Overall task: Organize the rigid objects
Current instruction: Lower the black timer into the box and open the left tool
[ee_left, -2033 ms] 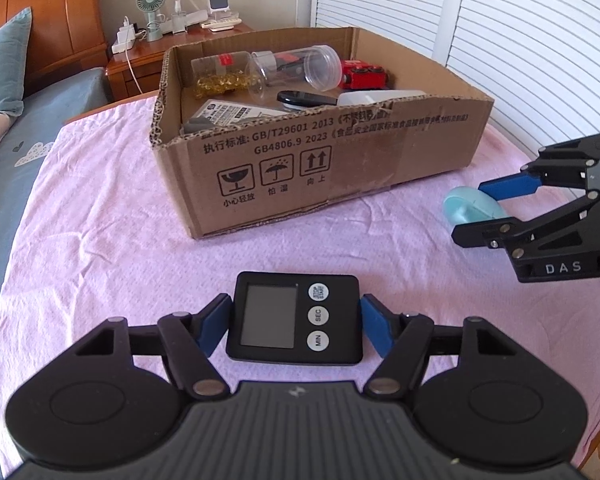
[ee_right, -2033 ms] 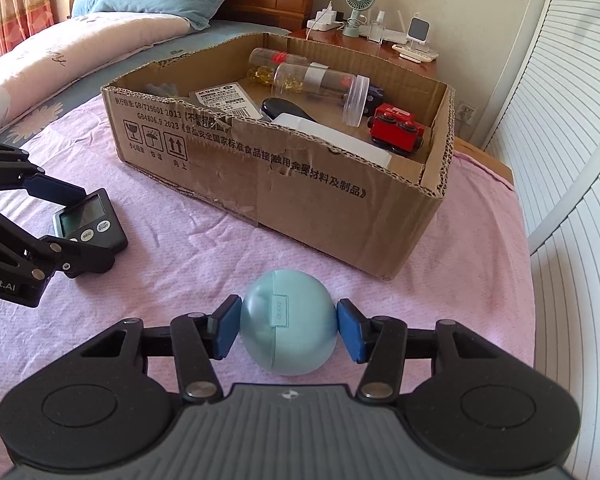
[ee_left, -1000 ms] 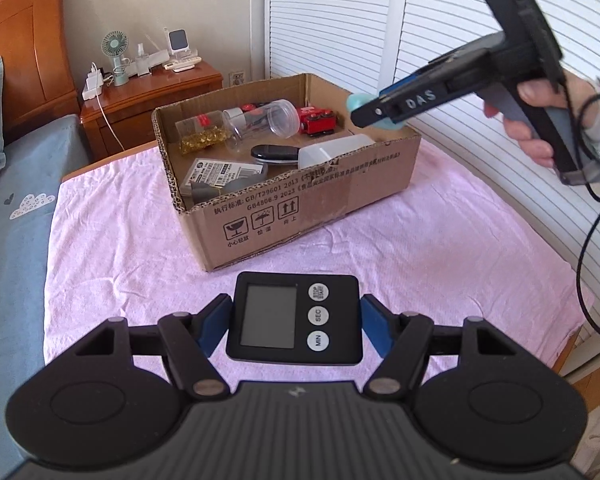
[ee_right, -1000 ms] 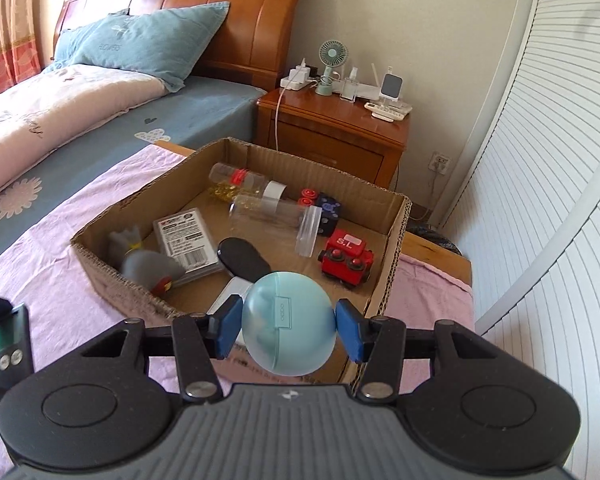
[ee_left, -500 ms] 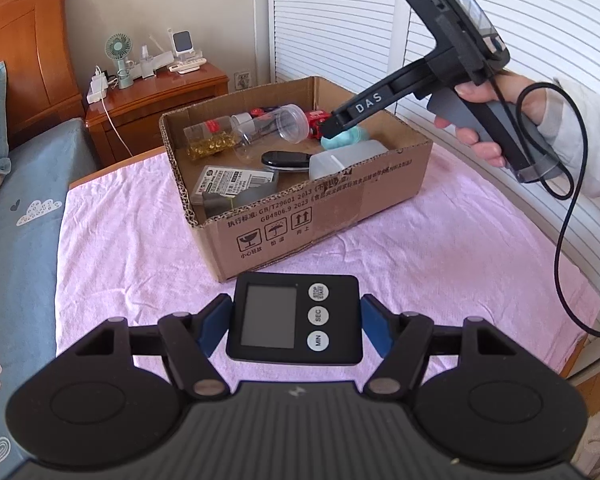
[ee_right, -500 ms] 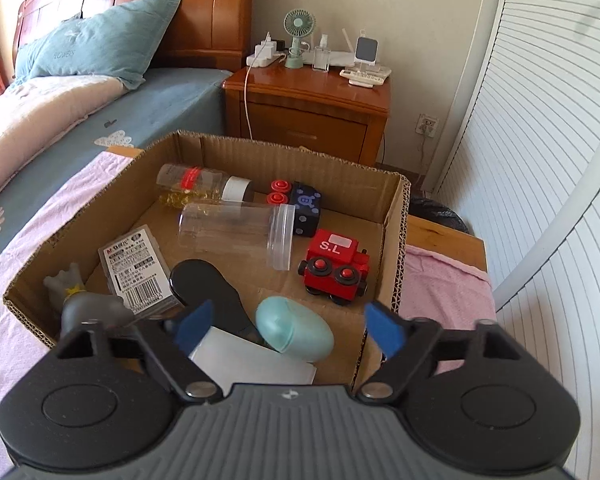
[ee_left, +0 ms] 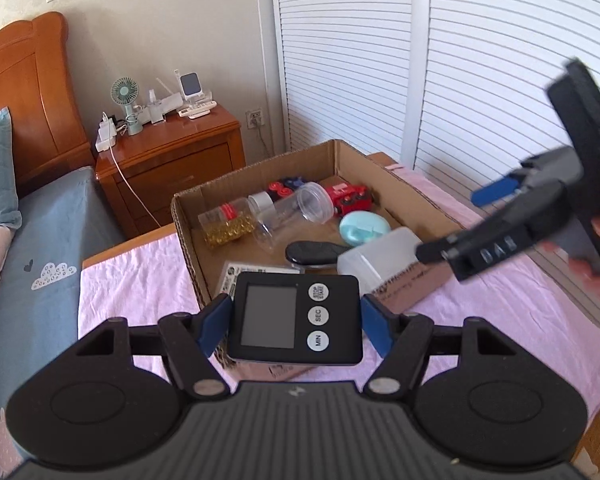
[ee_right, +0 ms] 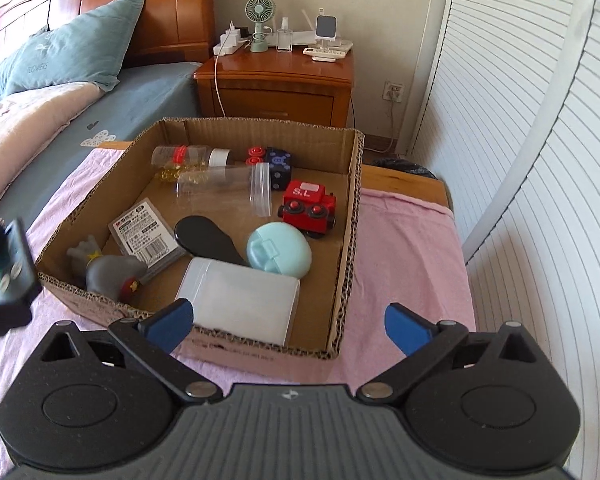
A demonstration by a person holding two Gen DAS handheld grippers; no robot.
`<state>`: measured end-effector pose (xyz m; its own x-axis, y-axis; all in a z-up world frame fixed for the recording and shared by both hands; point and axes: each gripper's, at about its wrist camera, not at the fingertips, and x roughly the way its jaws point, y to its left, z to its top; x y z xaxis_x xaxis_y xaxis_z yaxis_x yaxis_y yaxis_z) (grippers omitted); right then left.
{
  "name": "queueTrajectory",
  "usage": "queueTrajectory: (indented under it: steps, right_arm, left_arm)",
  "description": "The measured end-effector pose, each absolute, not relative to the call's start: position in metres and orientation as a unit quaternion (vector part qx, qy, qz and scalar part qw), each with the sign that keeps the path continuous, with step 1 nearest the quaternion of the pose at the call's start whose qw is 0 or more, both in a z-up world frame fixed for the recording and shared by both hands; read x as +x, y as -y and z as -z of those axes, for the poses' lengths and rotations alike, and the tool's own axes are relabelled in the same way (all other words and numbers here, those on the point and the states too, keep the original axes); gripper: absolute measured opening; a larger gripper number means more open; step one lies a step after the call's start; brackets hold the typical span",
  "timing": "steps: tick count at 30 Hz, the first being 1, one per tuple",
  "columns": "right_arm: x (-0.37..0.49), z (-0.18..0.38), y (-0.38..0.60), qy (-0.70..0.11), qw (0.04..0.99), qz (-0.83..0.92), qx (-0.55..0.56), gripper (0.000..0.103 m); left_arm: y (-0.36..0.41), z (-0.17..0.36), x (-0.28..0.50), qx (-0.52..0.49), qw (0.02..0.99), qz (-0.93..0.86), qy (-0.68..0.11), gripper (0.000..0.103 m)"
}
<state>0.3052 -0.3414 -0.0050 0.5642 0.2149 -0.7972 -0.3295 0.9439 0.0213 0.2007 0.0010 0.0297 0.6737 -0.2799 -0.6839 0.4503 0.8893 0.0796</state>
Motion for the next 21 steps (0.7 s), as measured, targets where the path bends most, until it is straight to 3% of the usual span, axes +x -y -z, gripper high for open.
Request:
queueTrajectory:
  steps: [11, 12, 15, 21]
  right_arm:
    - [0.276, 0.011, 0.337, -0.437, 0.885, -0.138, -0.087, 0.103]
    - [0.275, 0.011, 0.337, -0.435, 0.885, -0.137, -0.089, 0.103]
    - [0.274, 0.009, 0.337, -0.435, 0.886, -0.139, -0.086, 0.103]
    - [0.269, 0.000, 0.340, -0.431, 0.891, -0.129, -0.061, 0.103]
  left_arm:
    - [0.011, 0.009, 0.282, 0.112, 0.904, 0.144, -0.387, 0.070]
    - [0.010, 0.010, 0.284, 0.109, 0.905, 0.139, -0.386, 0.071]
    - [0.006, 0.004, 0.279, 0.105, 0.914, 0.130, -0.369, 0.092]
    - [0.003, -0.024, 0.241, 0.115, 0.933, 0.106, -0.324, 0.100]
